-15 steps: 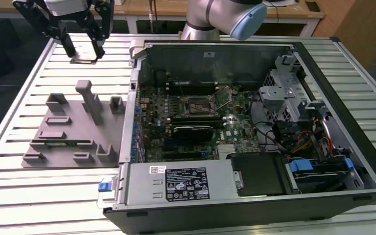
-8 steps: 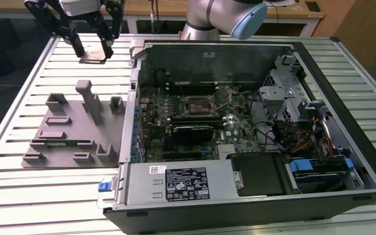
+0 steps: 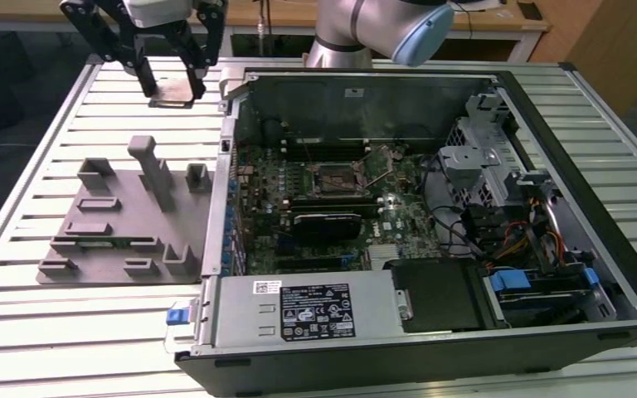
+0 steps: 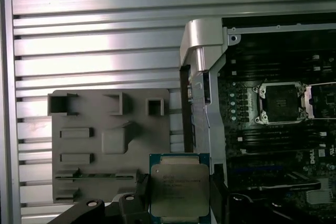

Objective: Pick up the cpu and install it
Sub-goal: 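Pick up the cpu and move it towards the insertion slot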

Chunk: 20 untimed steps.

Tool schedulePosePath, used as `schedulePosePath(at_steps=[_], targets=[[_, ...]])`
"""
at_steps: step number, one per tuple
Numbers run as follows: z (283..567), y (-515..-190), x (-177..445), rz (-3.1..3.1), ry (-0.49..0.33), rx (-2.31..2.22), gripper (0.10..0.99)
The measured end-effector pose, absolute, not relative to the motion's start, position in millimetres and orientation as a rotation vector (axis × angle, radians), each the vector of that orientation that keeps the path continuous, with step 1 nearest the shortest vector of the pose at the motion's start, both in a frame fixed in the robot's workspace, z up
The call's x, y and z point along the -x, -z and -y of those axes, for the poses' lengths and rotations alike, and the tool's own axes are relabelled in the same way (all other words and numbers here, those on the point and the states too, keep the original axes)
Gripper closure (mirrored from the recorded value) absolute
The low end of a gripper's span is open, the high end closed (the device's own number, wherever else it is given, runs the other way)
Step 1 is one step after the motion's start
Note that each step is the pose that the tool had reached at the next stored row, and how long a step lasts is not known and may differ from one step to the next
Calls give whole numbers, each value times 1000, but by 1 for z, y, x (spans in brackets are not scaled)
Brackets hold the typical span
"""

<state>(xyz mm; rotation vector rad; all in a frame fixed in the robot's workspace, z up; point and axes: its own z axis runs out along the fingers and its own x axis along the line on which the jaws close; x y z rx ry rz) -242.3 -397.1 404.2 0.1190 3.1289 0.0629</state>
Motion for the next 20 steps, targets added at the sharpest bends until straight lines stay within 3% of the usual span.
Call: schedulePosePath(at_steps=[20], targets=[[397,-404,203,-3133,-63,-119,545]])
